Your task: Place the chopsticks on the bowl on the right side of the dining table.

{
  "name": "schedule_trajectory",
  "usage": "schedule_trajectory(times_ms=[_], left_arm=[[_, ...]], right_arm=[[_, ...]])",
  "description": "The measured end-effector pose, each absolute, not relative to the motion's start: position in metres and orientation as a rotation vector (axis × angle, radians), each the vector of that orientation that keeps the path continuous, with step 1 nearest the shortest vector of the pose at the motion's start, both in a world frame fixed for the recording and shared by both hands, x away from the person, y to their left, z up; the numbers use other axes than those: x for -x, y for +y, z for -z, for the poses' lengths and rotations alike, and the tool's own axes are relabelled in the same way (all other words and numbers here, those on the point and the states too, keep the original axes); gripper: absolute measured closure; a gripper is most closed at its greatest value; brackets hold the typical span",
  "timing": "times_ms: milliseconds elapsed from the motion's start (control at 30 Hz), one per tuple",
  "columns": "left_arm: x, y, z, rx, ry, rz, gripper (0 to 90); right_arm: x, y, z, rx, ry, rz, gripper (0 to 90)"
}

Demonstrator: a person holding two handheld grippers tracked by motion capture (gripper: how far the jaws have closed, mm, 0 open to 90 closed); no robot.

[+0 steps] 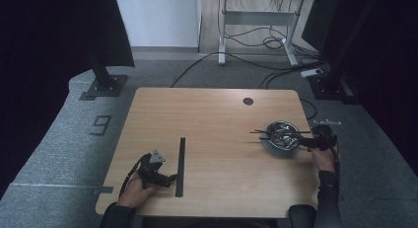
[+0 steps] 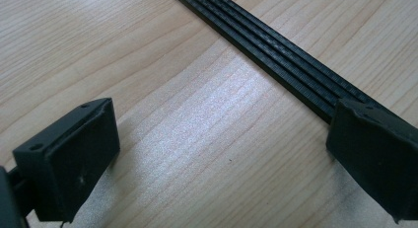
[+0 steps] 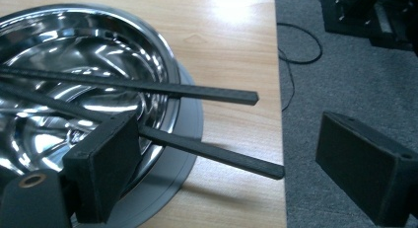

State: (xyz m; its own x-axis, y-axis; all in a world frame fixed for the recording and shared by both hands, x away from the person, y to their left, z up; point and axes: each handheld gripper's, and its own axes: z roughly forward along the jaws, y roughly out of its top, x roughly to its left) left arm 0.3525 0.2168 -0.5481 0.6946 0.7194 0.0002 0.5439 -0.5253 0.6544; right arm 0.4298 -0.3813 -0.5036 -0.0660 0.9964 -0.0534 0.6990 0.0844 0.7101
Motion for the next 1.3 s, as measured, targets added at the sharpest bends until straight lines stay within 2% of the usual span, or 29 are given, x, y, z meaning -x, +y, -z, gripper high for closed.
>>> schedule_trajectory(times_ms=[333,633,700,767,800,833,867,900,933,967,1100,1300], left_arm=[[-0.352,0.217,0.548,-2.263,0.963,-0.358,0.0],[-0.353,0.217,0.548,-2.263,0.963,-0.358,0.0],[-0.353,0.217,0.548,-2.263,0.963,-0.358,0.0],[-0.353,0.217,0.548,-2.263,0.963,-0.358,0.0],[-0.353,0.217,0.548,-2.263,0.963,-0.358,0.0],[-0.353,0.217,0.548,-2.263,0.963,-0.358,0.0],[-0.353,0.217,0.548,-2.263,0.963,-0.358,0.0],[-0.353,0.217,0.548,-2.263,0.963,-0.358,0.0],[-0.353,0.217,0.548,-2.263,0.963,-0.358,0.0],[-0.353,0.217,0.548,-2.263,0.963,-0.358,0.0],[-0.353,0.217,0.548,-2.263,0.963,-0.358,0.0],[-0.353,0.217,0.548,-2.263,0.964,-0.358,0.0]], right_arm=[[-0.425,-0.392,0.5,-1.688,1.782,-0.709,12.2],[-0.418,-0.378,0.493,-1.656,1.815,-0.785,13.7],[-0.415,-0.369,0.488,-1.629,1.828,-0.845,19.4],[-0.413,-0.363,0.485,-1.602,1.84,-0.882,31.1],[-0.413,-0.363,0.485,-1.602,1.84,-0.882,31.1],[-0.412,-0.358,0.484,-1.573,1.865,-0.913,42.6],[-0.412,-0.358,0.484,-1.573,1.865,-0.913,42.6],[-0.412,-0.353,0.484,-1.553,1.899,-0.941,52.3],[-0.412,-0.353,0.484,-1.553,1.899,-0.941,52.3],[-0.413,-0.348,0.486,-1.537,1.949,-0.975,59.9],[-0.416,-0.336,0.492,-1.493,2.039,-0.969,65.9],[-0.42,-0.322,0.496,-1.462,2.082,-0.957,66.4]])
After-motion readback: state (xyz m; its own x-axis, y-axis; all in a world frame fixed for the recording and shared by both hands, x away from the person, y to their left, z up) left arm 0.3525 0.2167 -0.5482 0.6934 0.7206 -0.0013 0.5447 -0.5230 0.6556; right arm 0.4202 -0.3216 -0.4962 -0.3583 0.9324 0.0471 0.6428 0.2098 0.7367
